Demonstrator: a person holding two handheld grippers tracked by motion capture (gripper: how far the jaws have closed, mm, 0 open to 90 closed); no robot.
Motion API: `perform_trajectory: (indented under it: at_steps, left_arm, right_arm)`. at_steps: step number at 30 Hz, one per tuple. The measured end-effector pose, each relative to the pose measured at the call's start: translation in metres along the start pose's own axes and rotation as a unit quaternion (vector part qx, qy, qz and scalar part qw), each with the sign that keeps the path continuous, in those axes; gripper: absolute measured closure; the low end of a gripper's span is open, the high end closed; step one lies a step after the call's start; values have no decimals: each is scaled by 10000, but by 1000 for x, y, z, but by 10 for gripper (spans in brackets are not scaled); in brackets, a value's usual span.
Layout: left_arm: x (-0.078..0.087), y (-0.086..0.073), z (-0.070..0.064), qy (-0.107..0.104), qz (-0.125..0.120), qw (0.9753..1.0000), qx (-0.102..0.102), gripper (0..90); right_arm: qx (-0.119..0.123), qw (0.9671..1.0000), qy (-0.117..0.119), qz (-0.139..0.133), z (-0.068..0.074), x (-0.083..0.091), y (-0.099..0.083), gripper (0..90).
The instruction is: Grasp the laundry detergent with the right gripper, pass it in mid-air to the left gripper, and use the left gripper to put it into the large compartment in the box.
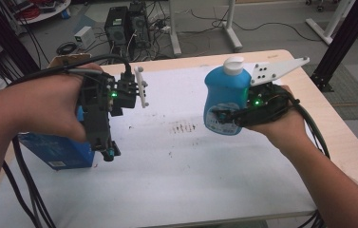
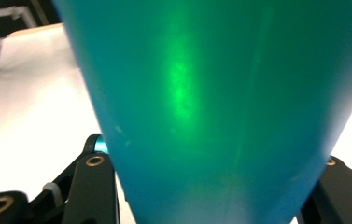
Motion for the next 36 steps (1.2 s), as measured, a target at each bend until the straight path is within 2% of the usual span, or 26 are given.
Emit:
perform_trajectory:
  at_steps: [4,5,7,9,10,14,19,20,21,27,28,29,36]
  left_arm:
    - [3,2,-1,13,11,10000,-6,18]
    - [5,4,-1,28,0,10000,-45,17]
    - [6,6,-2,24,-2,10000,-62,18]
    - [8,9,-3,30,-33,9999,-91,18]
    - [8,9,-3,30,-33,9999,-91,18]
    - [11,13,-4,35,-39,9999,-147,18]
    - [13,17,-6,13,-65,9998,-178,18]
    - [13,17,-6,13,-65,9998,-178,18]
    - [13,19,-7,5,-70,9998,-186,18]
    - [13,24,-8,-14,-60,9997,-250,18]
    - [13,24,-8,-14,-60,9997,-250,17]
    - [12,25,-8,-15,-50,9996,-269,17]
    - [9,26,-9,-35,-78,9996,-264,18]
  right_arm:
    - [185,9995,219,108,13,-6,4,453]
    - [274,9988,383,162,22,-11,5,452]
    - [324,9984,439,159,26,-13,6,452]
    - [427,9967,683,122,40,-23,8,452]
    - [427,9967,683,122,40,-23,8,452]
    - [624,9928,1006,188,60,-39,13,452]
    - [779,9879,1319,232,76,-57,18,453]
    - [779,9879,1319,232,76,-57,18,453]
    - [820,9856,1454,257,83,-66,21,452]
    - [883,9808,1715,269,97,-86,29,452]
    - [883,9808,1715,269,97,-86,29,452]
    - [907,9794,1790,228,100,-92,34,452]
    - [923,9765,1943,153,110,-105,46,453]
Point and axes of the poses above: each handheld gripper's, and its own axes: x roughly backward along the jaws, y roughly out of its top, z roughly to its left, the point moved 2 cm from there along -x, roughly forward along the jaws, and after that the axes turned 10 degrees about z, right-handed, at the moved point
